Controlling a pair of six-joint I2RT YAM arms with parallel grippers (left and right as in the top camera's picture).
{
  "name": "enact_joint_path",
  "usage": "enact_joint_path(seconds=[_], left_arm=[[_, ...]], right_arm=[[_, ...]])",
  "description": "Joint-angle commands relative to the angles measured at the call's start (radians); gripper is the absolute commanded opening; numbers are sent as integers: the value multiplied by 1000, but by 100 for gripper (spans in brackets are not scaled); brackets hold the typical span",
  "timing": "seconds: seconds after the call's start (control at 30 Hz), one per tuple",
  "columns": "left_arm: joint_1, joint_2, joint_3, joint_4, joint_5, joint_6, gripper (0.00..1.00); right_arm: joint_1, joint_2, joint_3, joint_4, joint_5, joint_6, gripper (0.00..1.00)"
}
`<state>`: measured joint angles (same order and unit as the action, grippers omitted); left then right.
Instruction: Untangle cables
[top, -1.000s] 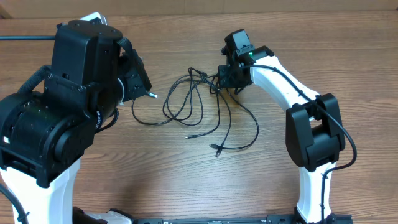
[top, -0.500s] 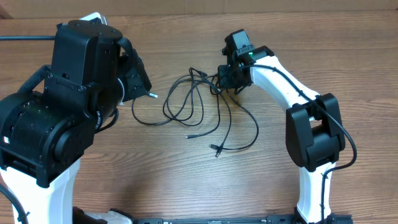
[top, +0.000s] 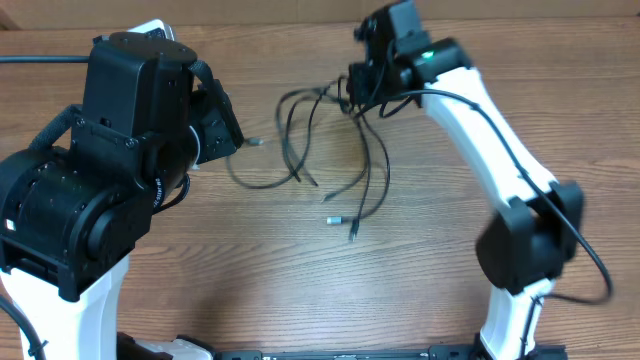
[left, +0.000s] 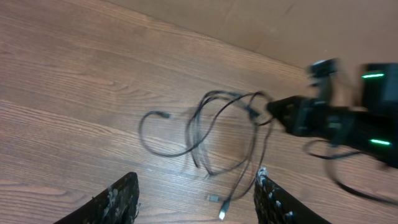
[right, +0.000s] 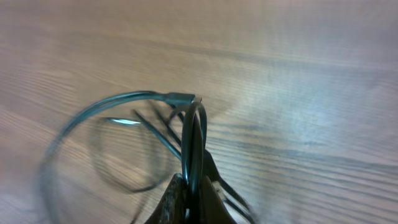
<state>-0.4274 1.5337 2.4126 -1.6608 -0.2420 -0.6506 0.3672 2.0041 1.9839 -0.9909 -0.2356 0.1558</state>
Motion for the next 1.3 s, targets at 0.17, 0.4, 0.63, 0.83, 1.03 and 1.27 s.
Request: enact_joint_path(seconds=[0.17, 0.4, 0.63, 0.83, 1.03, 1.27], left_arm=[[3, -4, -4, 14, 7, 19, 61], [2, -2, -4, 16, 8, 19, 70], [3, 14, -4, 3, 7, 27, 80], [2, 55, -4, -21, 8, 50, 83], [2, 117, -4, -5, 25, 76, 82], [3, 167, -4, 53, 401, 48, 82]], right_arm=[[41, -229, 152, -167, -21, 0, 4], [104, -358, 157, -200, -62, 1, 4], [151, -435, 157, -200, -95, 8, 4], [151, -471, 157, -212, -108, 27, 4], [151, -508, 157, -232, -135, 27, 4], [151, -531, 157, -254, -136, 25, 4]])
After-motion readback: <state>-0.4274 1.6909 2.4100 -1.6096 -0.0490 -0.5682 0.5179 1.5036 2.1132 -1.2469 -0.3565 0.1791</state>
